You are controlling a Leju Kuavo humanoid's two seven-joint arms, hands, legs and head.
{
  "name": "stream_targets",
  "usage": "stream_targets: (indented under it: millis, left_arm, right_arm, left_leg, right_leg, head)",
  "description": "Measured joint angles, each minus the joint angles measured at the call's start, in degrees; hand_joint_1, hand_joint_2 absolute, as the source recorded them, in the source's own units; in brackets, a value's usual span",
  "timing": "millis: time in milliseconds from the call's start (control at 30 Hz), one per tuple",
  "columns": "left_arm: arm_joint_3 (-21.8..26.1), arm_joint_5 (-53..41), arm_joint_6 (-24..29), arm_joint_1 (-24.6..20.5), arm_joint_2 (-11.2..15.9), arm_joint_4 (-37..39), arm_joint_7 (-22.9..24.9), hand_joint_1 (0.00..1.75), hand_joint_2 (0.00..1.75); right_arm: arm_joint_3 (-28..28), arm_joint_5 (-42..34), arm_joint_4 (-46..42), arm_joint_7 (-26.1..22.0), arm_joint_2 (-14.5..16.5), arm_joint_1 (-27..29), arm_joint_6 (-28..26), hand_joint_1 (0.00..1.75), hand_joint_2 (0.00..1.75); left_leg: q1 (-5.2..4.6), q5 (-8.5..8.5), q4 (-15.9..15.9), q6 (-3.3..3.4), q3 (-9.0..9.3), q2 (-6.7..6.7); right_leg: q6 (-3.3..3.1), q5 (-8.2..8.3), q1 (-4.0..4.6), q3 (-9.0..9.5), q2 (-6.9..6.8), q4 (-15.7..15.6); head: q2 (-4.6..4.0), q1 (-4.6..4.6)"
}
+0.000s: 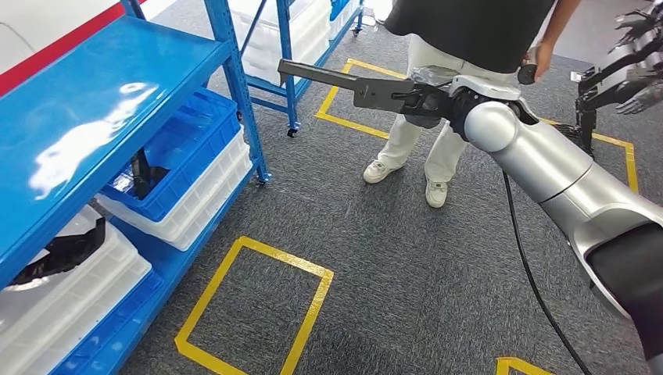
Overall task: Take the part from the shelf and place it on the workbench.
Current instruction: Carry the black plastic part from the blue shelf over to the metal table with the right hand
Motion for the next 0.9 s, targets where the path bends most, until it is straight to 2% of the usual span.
stream_targets:
  millis: [33, 67, 100, 167, 200, 233, 300, 333, 400, 433, 467, 500, 533, 567, 600, 633, 667, 700, 733, 767, 800, 833, 900]
  left_arm:
    - [0.0, 0.0, 0.0, 0.1, 0.0, 0.0, 0.0, 0.00, 1.75]
    - [0.0, 0.0, 0.0, 0.1, 0.0, 0.0, 0.0, 0.00, 1.75]
    - [0.0, 0.0, 0.0, 0.0, 0.1, 0.0, 0.0, 0.00, 1.75]
    - [0.0, 0.0, 0.0, 0.1, 0.1, 0.0, 0.0, 0.00, 1.75]
    - [0.0, 0.0, 0.0, 0.1, 0.1, 0.0, 0.0, 0.00, 1.75]
    - [0.0, 0.0, 0.0, 0.2, 0.1, 0.0, 0.0, 0.00, 1.75]
    - [0.0, 0.0, 0.0, 0.2, 0.2, 0.0, 0.0, 0.00, 1.75]
    - [0.0, 0.0, 0.0, 0.2, 0.2, 0.0, 0.0, 0.00, 1.75]
    - [0.0, 0.0, 0.0, 0.1, 0.2, 0.0, 0.0, 0.00, 1.75]
    - [0.0, 0.0, 0.0, 0.2, 0.2, 0.0, 0.0, 0.00, 1.75]
    - [0.0, 0.0, 0.0, 0.2, 0.3, 0.0, 0.0, 0.00, 1.75]
    - [0.0, 0.0, 0.0, 0.3, 0.3, 0.0, 0.0, 0.00, 1.75]
    - [0.0, 0.0, 0.0, 0.3, 0.4, 0.0, 0.0, 0.00, 1.75]
    - [0.0, 0.0, 0.0, 0.3, 0.4, 0.0, 0.0, 0.00, 1.75]
    - [0.0, 0.0, 0.0, 0.3, 0.4, 0.0, 0.0, 0.00, 1.75]
    - [0.0, 0.0, 0.0, 0.2, 0.4, 0.0, 0.0, 0.00, 1.75]
    - [0.0, 0.0, 0.0, 0.2, 0.4, 0.0, 0.0, 0.00, 1.75]
    - [0.0, 0.0, 0.0, 0.2, 0.4, 0.0, 0.0, 0.00, 1.75]
    - [0.0, 0.0, 0.0, 0.1, 0.4, 0.0, 0.0, 0.00, 1.75]
    - [0.0, 0.0, 0.0, 0.1, 0.3, 0.0, 0.0, 0.00, 1.75]
    - [0.0, 0.0, 0.0, 0.1, 0.3, 0.0, 0.0, 0.00, 1.75]
    - [0.0, 0.0, 0.0, 0.0, 0.2, 0.0, 0.0, 0.00, 1.75]
    - [-0.1, 0.0, 0.0, -0.2, 0.1, 0.0, -0.1, 0.00, 1.75]
  right_arm:
    - [0.1, -0.1, 0.0, 0.0, 0.1, 0.1, 0.0, 1.75, 1.75]
    - [0.1, -0.1, 0.0, 0.0, 0.1, 0.2, 0.0, 1.75, 1.75]
    - [0.2, -0.1, 0.0, 0.0, 0.2, 0.2, 0.0, 1.75, 1.75]
    - [0.2, -0.2, 0.0, 0.0, 0.2, 0.1, -0.1, 1.75, 1.75]
    - [0.2, -0.2, 0.0, 0.0, 0.2, 0.1, -0.1, 1.75, 1.75]
    - [0.3, -0.3, 0.1, 0.0, 0.2, 0.1, -0.1, 1.75, 1.75]
    - [0.4, -0.4, 0.2, 0.0, 0.2, 0.2, -0.1, 1.75, 1.75]
    - [0.4, -0.4, 0.2, 0.0, 0.2, 0.3, -0.2, 1.75, 1.75]
    - [0.4, -0.4, 0.2, 0.0, 0.0, 0.2, -0.2, 1.75, 1.75]
    - [0.4, -0.4, 0.2, 0.0, 0.0, 0.1, -0.2, 1.75, 1.75]
    - [0.5, -0.4, 0.3, 0.0, 0.0, 0.1, -0.2, 1.75, 1.75]
    - [0.5, -0.4, 0.3, 0.0, 0.1, 0.2, -0.2, 1.75, 1.75]
    - [0.6, -0.4, 0.3, 0.0, 0.2, 0.4, -0.2, 1.75, 1.75]
    - [0.7, -0.4, 0.3, 0.0, 0.2, 0.6, -0.2, 1.75, 1.75]
    - [0.7, -0.4, 0.4, 0.0, 0.2, 0.6, -0.2, 1.75, 1.75]
    - [0.7, -0.4, 0.4, 0.0, 0.2, 0.6, -0.2, 1.75, 1.75]
    - [0.7, -0.4, 0.4, 0.0, 0.2, 0.5, -0.2, 1.75, 1.75]
    - [0.6, -0.4, 0.4, 0.0, 0.2, 0.4, -0.2, 1.75, 1.75]
    - [0.6, -0.4, 0.4, 0.0, 0.2, 0.3, -0.2, 1.75, 1.75]
    - [0.6, -0.4, 0.4, 0.0, 0.2, 0.2, -0.2, 1.75, 1.75]
    - [0.6, -0.4, 0.4, 0.0, 0.1, 0.1, -0.2, 1.75, 1.75]
    - [0.5, -0.4, 0.4, 0.0, 0.0, 0.1, -0.2, 1.75, 1.75]
    - [0.4, -0.5, 0.3, 0.0, -0.2, -0.2, -0.3, 1.75, 1.75]
  left_leg:
    - [0.13, 0.34, 1.2, -0.22, -1.08, 0.18]
    - [0.31, 1.85, 0.4, -0.44, -1.15, 0.30]
    - [0.57, 4.18, -2.3, -0.66, -0.27, 0.06]
    - [1.39, 7.90, -8.8, -1.08, 2.40, -2.84]
    - [1.64, 8.56, -10.8, -1.06, 3.33, -4.15]
    - [1.72, 8.47, -11.7, -0.90, 3.78, -4.98]
    - [1.48, 8.20, -12.0, -0.21, 4.10, -3.78]
    - [1.44, 8.22, -12.2, 0.14, 4.29, -2.97]
    - [1.34, 8.19, -12.5, 0.91, 4.79, -1.29]
    - [1.18, 8.06, -12.6, 1.25, 5.01, -0.40]
    - [0.97, 7.89, -12.6, 1.54, 5.16, 0.53]
    - [0.76, 7.72, -12.6, 1.76, 5.30, 1.50]
    - [0.59, 7.54, -12.6, 1.91, 5.43, 2.46]
    - [0.43, 7.35, -12.6, 2.00, 5.59, 3.35]
    - [0.29, 7.14, -12.6, 1.99, 5.80, 4.17]
    - [0.18, 6.89, -12.6, 1.93, 6.06, 4.93]
    - [0.05, 6.67, -12.7, 1.81, 6.24, 5.62]
    - [-0.07, 6.49, -12.7, 1.62, 6.32, 6.30]
    - [-0.15, 6.37, -12.7, 1.43, 6.37, 6.95]
    - [-0.18, 6.29, -12.8, 1.19, 6.44, 7.61]
    - [-0.19, 6.20, -12.9, 0.91, 6.62, 8.24]
    - [-0.06, 5.95, -12.9, 0.63, 6.77, 7.82]
    - [0.24, 4.52, -10.8, 0.12, 5.90, 4.06]
  right_leg:
    - [0.07, -0.07, -0.15, 0.01, 0.73, 0.1]
    - [0.25, -0.19, -0.38, 0.02, 1.48, 0.2]
    - [0.54, -0.39, -0.63, 0.04, 2.21, 0.5]
    - [1.30, -0.97, -1.05, -0.17, 3.48, 1.4]
    - [1.68, -1.12, -1.20, -0.45, 4.14, 1.8]
    - [2.03, -1.15, -1.36, -0.73, 4.80, 2.0]
    - [2.68, -0.85, -1.69, -1.10, 6.32, 1.9]
    - [2.95, -0.97, -1.72, -1.25, 6.27, 2.1]
    - [3.34, -2.65, -1.56, -2.70, 4.02, 5.1]
    - [3.45, -4.22, -1.47, -4.25, 2.26, 8.3]
    - [3.54, -5.84, -1.45, -6.18, 1.06, 12.2]
    - [3.58, -6.96, -1.47, -7.93, 0.48, 15.6]
    - [3.55, -7.21, -1.47, -8.96, 0.20, 17.5]
    - [3.43, -6.40, -1.46, -8.93, 0.06, 17.4]
    - [3.21, -4.69, -1.39, -7.71, -0.16, 15.0]
    - [2.89, -2.68, -1.22, -5.77, -0.82, 11.2]
    - [2.57, -1.33, -0.81, -3.80, -1.99, 7.6]
    - [2.23, -0.55, -0.35, -2.29, -3.09, 4.6]
    - [1.96, -0.41, 0.09, -1.50, -3.89, 3.0]
    - [1.73, -0.70, 0.46, -1.30, -4.04, 2.5]
    - [1.46, -0.67, 0.56, -1.26, -3.50, 2.0]
    - [1.22, -0.57, 0.48, -1.09, -2.96, 1.7]
    - [0.66, -0.29, 0.07, -0.59, -2.05, 0.9]
  head:
    - [0.00, -0.27]
    - [0.00, -0.51]
    - [0.00, -0.73]
    - [0.00, -1.21]
    - [0.00, -1.38]
    - [0.00, -1.44]
    - [0.00, -1.38]
    - [0.00, -1.29]
    - [0.00, -0.82]
    - [0.00, -0.46]
    - [0.00, -0.15]
    - [0.00, 0.03]
    - [0.00, 0.18]
    - [0.00, 0.36]
    - [0.00, 0.54]
    - [0.00, 0.71]
    - [0.00, 0.82]
    - [0.00, 0.91]
    - [0.00, 0.95]
    - [0.00, 0.91]
    - [0.00, 0.92]
    - [0.00, 0.90]
    - [0.00, 0.71]
